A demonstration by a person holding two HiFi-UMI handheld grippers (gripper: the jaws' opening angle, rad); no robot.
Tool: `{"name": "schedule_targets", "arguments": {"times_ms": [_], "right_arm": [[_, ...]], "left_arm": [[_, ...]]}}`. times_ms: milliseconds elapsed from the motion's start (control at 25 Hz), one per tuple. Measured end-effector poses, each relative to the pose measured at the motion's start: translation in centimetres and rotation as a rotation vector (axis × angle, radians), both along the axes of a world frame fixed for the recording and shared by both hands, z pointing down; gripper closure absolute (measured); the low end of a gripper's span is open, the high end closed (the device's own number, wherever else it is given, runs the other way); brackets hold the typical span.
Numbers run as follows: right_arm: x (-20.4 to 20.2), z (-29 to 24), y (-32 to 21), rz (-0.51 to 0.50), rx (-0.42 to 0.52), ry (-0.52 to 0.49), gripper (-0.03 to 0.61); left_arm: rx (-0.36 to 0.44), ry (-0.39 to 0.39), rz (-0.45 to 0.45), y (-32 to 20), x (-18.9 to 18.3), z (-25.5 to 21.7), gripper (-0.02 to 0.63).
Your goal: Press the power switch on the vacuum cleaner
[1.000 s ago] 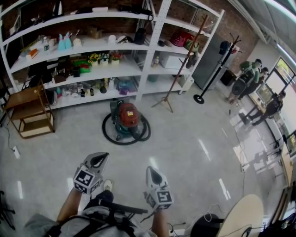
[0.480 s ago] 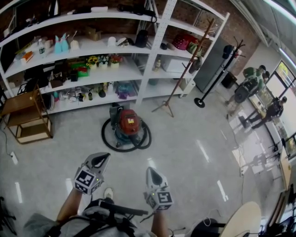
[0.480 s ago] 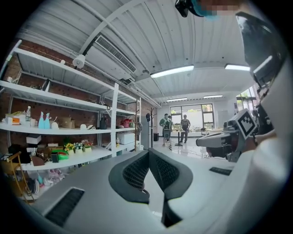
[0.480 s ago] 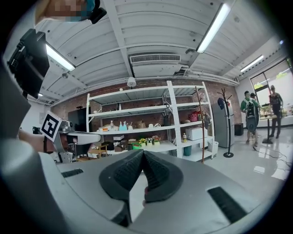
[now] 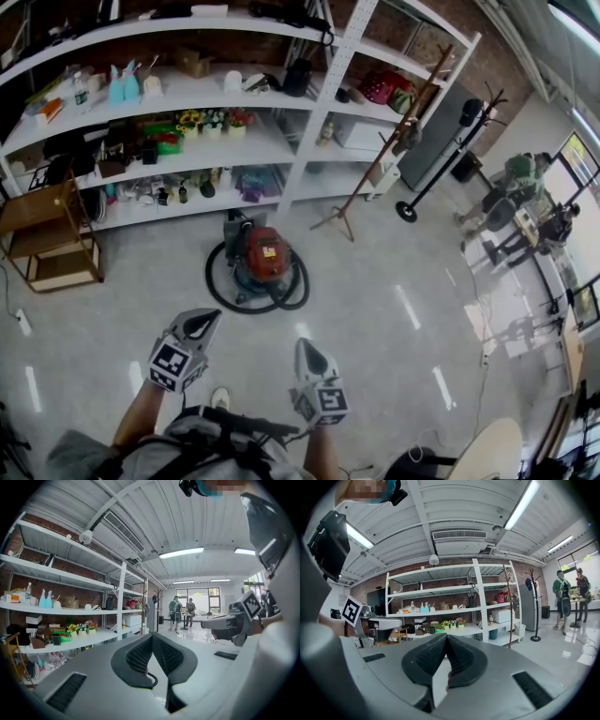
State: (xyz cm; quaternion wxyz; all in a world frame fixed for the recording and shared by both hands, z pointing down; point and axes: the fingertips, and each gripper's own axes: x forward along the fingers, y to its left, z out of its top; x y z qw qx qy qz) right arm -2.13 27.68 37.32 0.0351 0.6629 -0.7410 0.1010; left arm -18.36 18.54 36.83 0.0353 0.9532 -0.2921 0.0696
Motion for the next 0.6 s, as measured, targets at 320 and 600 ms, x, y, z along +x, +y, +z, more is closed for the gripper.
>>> {"name": "schedule_targets", "arguments": {"times_ms": [320, 600], "right_arm": [[-0.3, -0.6, -4.1, -0.004, 0.006, 0.009, 0.568], [0.2, -1.0, -6.6, -0.004, 0.018, -0.006, 0.568]], "left_arm": [[0.000, 0.015, 0.014, -3.7, 0.1, 0.3, 0.604], [-0.002, 0.020, -0.009, -6.3, -0.1, 0.0, 0.604]]}}
